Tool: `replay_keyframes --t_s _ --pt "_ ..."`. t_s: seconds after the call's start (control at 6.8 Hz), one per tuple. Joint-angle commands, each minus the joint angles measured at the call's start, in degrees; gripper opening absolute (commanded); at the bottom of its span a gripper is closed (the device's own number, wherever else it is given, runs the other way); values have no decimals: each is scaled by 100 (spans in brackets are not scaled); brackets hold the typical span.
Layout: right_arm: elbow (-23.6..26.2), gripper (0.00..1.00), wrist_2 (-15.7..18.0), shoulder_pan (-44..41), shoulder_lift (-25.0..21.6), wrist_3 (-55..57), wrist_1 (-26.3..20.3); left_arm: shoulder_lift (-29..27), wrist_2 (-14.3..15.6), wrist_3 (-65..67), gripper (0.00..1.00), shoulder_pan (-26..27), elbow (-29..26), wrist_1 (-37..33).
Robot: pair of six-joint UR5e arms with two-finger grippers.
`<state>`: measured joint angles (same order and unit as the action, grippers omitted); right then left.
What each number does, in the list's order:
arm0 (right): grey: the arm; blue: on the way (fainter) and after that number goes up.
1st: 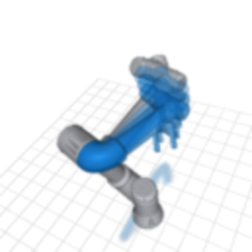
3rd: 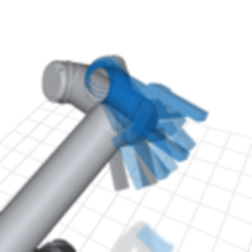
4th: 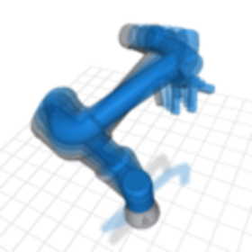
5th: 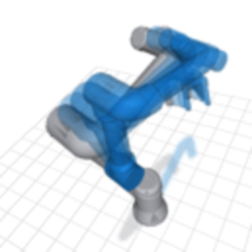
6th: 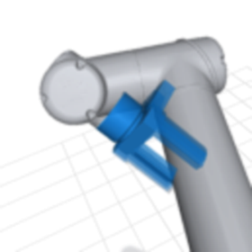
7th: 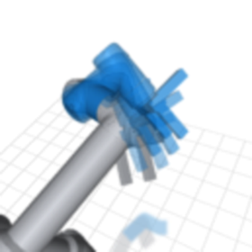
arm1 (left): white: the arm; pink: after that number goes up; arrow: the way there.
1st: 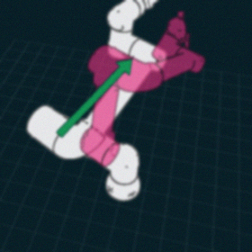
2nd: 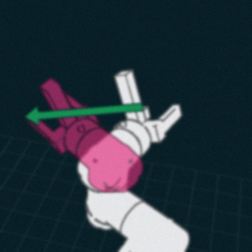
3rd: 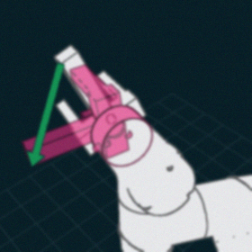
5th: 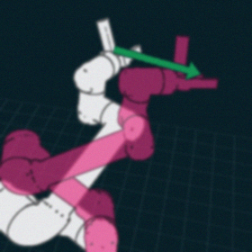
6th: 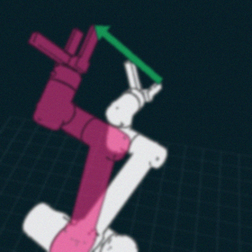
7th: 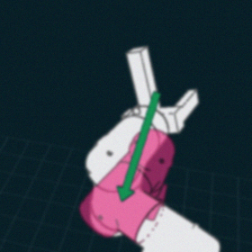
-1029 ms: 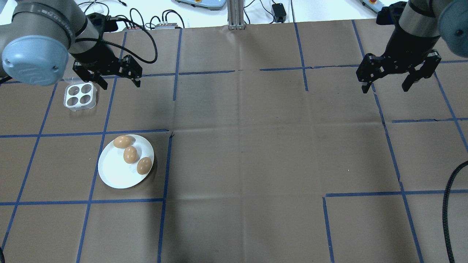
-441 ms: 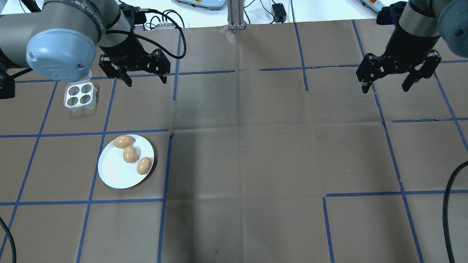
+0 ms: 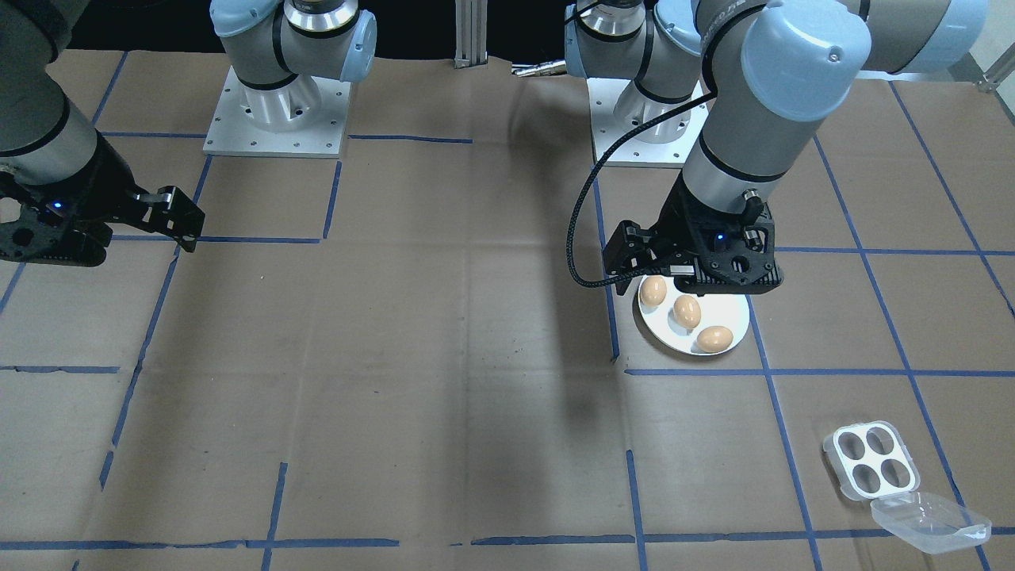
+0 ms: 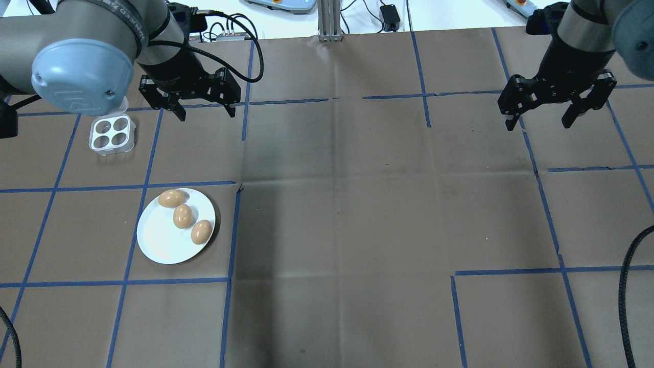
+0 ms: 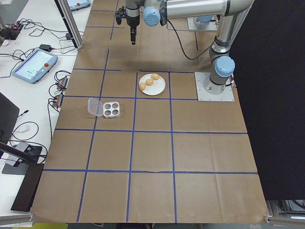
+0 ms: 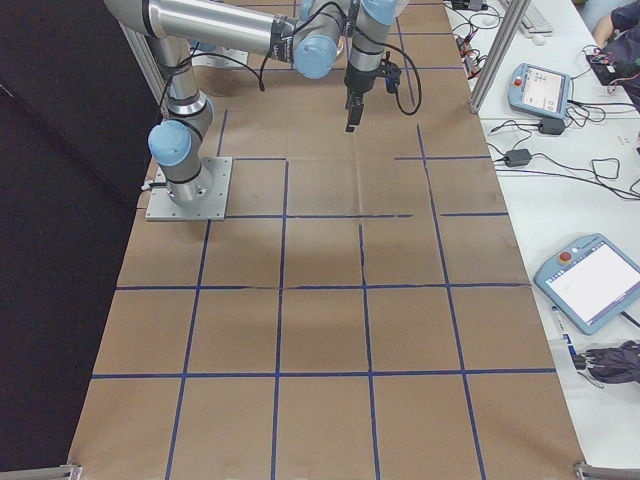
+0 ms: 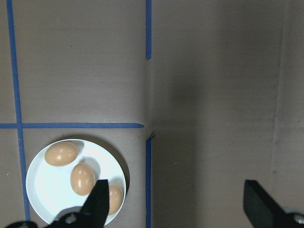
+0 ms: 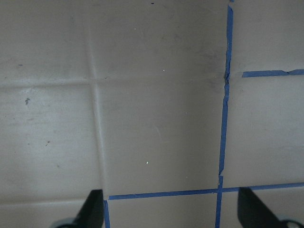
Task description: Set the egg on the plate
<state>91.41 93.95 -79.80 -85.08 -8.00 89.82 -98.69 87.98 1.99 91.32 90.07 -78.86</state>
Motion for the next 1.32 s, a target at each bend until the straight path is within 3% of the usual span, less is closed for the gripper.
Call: replay_keyframes --t_s 0.0,1.18 --pt "0 100 0 0 0 0 0 -141 -36 21 100 0 2 11" --pt "0 100 0 0 0 0 0 -72 -9 4 100 -35 90 90"
